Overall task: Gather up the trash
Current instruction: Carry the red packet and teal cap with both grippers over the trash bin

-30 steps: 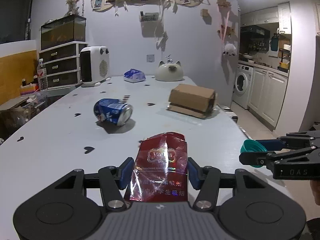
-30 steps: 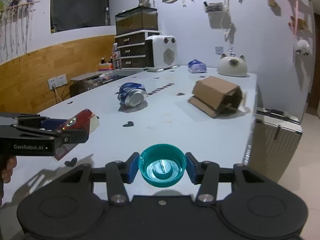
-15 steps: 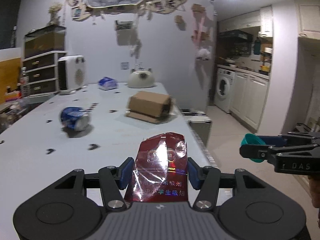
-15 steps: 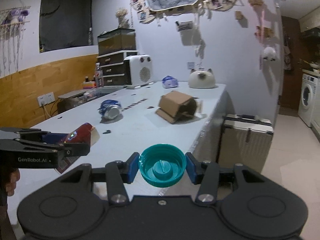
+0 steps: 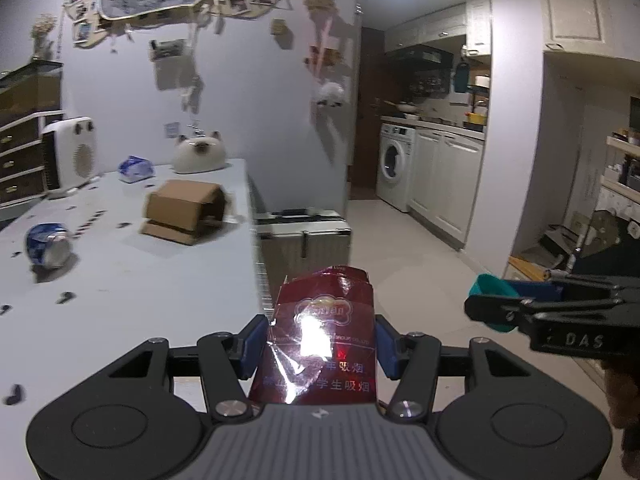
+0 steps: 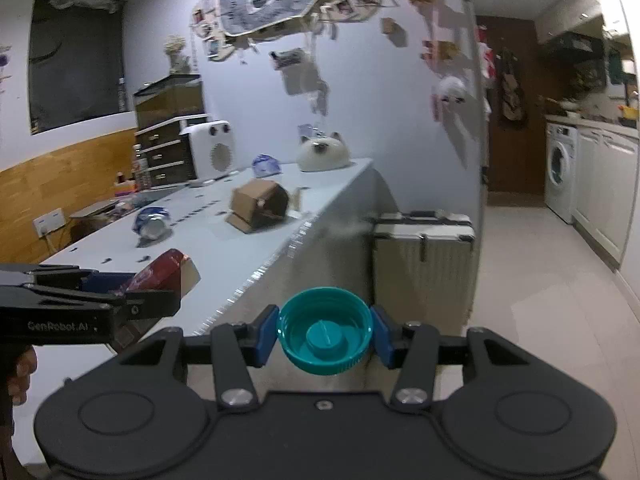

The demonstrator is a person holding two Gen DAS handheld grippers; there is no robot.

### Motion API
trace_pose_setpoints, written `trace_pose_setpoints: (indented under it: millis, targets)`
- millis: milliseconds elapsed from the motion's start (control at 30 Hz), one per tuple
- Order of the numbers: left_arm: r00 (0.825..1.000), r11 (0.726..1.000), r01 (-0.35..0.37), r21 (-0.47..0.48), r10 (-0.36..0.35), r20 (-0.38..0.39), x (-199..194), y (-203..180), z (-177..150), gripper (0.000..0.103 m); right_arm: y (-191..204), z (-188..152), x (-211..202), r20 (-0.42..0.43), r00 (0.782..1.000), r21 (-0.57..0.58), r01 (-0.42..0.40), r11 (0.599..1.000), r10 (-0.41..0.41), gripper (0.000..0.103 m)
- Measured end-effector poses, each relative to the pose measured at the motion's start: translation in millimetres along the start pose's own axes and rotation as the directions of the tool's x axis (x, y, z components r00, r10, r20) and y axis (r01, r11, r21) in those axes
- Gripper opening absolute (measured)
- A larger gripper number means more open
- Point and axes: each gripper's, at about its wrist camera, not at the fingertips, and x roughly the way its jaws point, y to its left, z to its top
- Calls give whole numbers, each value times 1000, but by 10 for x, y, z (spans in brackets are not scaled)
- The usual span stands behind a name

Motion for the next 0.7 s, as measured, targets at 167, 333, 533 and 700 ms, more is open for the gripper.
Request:
trace_pose_setpoints:
  millis: [167,333,533,700]
  targets:
    - [998,998,58,7,-57,-27,214,-408,-81,56,-330,-160,-54,-17,999,44,43,998,-42,50]
    - [992,996,94,4,-93,-86,545,-728,-202,56,-659,-339,-62,-42,996,81,88,993,-85,50]
    - [980,994,108,-12,-108,-166,1088,-958,-391,56,-1078,-590,82,-94,988,143,139,980,-126,50]
    - [966,995,97,-28,-101,-239,1581,-1010,-598,56,-1374,-831,391,-166,971,174,198,965,-170,50]
